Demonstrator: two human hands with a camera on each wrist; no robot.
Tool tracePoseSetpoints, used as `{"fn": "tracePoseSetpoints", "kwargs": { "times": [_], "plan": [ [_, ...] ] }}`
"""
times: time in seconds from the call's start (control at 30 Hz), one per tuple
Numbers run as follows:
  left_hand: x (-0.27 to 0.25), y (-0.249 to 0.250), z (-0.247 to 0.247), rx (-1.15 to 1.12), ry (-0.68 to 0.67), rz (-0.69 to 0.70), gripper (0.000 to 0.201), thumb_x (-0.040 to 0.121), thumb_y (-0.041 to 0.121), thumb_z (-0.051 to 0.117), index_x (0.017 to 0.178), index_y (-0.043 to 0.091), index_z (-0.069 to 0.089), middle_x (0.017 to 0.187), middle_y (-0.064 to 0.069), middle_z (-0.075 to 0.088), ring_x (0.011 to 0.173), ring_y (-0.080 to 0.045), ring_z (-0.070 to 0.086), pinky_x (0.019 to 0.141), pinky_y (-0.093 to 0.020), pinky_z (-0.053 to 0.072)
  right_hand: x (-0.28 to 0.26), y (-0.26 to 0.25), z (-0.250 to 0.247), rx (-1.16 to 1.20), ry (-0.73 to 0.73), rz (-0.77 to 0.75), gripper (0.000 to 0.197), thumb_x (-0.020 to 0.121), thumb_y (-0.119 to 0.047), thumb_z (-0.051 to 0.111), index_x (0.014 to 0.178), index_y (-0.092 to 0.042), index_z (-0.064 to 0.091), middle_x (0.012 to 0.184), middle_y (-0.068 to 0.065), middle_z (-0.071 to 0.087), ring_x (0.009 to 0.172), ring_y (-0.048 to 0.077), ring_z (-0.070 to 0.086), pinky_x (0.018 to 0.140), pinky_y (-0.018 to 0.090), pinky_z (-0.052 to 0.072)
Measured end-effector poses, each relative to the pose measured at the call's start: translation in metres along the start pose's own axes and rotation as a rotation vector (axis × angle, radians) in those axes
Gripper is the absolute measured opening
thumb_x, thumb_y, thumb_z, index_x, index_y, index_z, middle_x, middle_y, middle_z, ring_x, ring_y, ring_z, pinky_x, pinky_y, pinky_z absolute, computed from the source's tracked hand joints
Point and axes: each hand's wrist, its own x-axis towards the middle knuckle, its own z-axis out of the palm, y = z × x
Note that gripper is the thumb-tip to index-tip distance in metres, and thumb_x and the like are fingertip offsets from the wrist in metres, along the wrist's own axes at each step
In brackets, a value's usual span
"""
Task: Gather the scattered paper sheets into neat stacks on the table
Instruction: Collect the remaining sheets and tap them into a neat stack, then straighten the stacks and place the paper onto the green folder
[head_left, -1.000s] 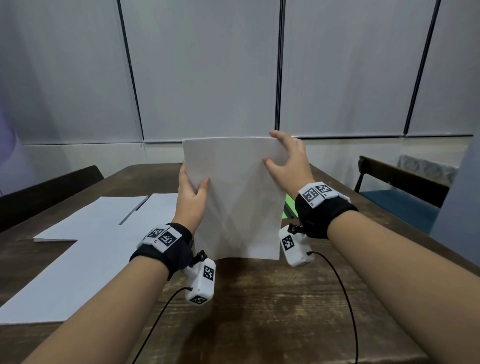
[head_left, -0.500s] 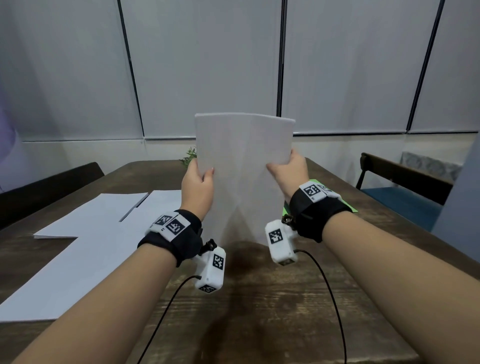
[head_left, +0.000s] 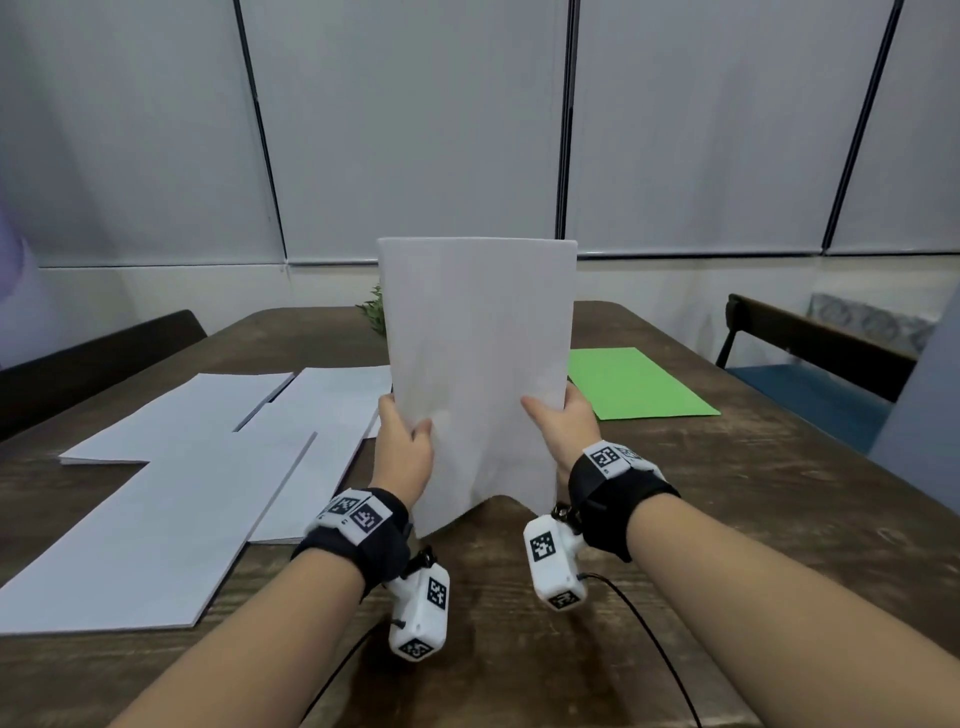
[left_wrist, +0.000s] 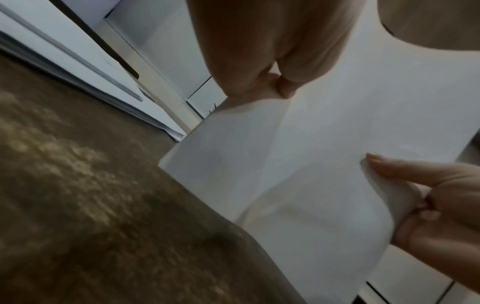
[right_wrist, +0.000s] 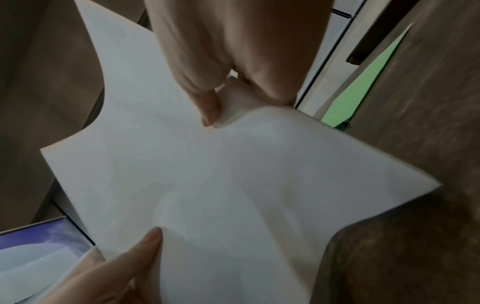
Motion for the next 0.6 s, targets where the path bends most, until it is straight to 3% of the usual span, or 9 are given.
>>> {"fn": "tracePoseSetpoints", "kwargs": {
  "times": [0.07,0.17,0.3,0.37,0.47,0.6],
  "plan": [
    [0.000,0.003,-0.001,-0.029,0.011,0.044,0.031,0.096,0.009,0.049,0.124,0.013,0.036,0.118,-0.002,0.057,0.106,-0.019,0.056,0.095,-0.034,0.045,0.003,-0.004,-0.005,0.012,0.040,-0.082,0.019,0.081,-0.008,0.070,0.085,-0.024,0.061,0.092,0.001,0.071,0.090,0.025,0.069,0.086,0.042,0.055],
    [0.003,0.000,-0.001,-0.020,-0.021,0.006,0.033,0.096,0.015,0.051,0.125,0.012,0.034,0.114,-0.002,0.056,0.104,-0.019,0.056,0.092,-0.035,0.046,0.010,-0.001,-0.009,-0.004,0.068,-0.097,0.012,0.083,-0.012,0.071,0.090,-0.018,0.063,0.094,0.001,0.070,0.093,0.024,0.068,0.088,0.039,0.054],
    [-0.003,-0.024,0.002,0.005,-0.034,-0.083,0.033,0.095,0.017,0.053,0.118,0.008,0.031,0.115,-0.006,0.051,0.106,-0.022,0.054,0.092,-0.037,0.046,0.000,0.031,-0.010,-0.209,0.016,0.050,0.035,0.093,-0.023,0.061,0.122,-0.005,0.055,0.112,0.004,0.063,0.109,0.022,0.060,0.094,0.031,0.046],
    [-0.006,-0.037,0.005,0.030,-0.071,-0.147,0.028,0.096,0.016,0.051,0.113,0.012,0.028,0.118,-0.007,0.049,0.109,-0.024,0.052,0.097,-0.041,0.045,-0.010,0.042,-0.010,-0.228,0.002,0.055,0.037,0.096,-0.022,0.056,0.129,-0.006,0.050,0.120,0.006,0.061,0.112,0.022,0.057,0.092,0.026,0.041],
    [-0.005,-0.039,0.007,0.096,-0.102,-0.208,0.026,0.097,0.009,0.048,0.112,0.009,0.026,0.118,-0.007,0.046,0.114,-0.027,0.049,0.099,-0.039,0.041,-0.010,0.046,-0.010,-0.296,0.001,0.033,0.045,0.097,-0.026,0.054,0.136,-0.008,0.045,0.133,0.007,0.054,0.123,0.024,0.051,0.101,0.031,0.040],
    [0.007,-0.028,0.012,0.178,-0.221,-0.326,0.047,0.095,0.009,0.051,0.131,-0.001,0.023,0.124,-0.009,0.045,0.117,-0.032,0.048,0.099,-0.040,0.042,-0.001,0.036,-0.025,-0.403,0.011,-0.052,0.019,0.095,-0.020,0.057,0.111,-0.011,0.056,0.112,0.006,0.062,0.101,0.024,0.060,0.086,0.032,0.047]
  ]
}}
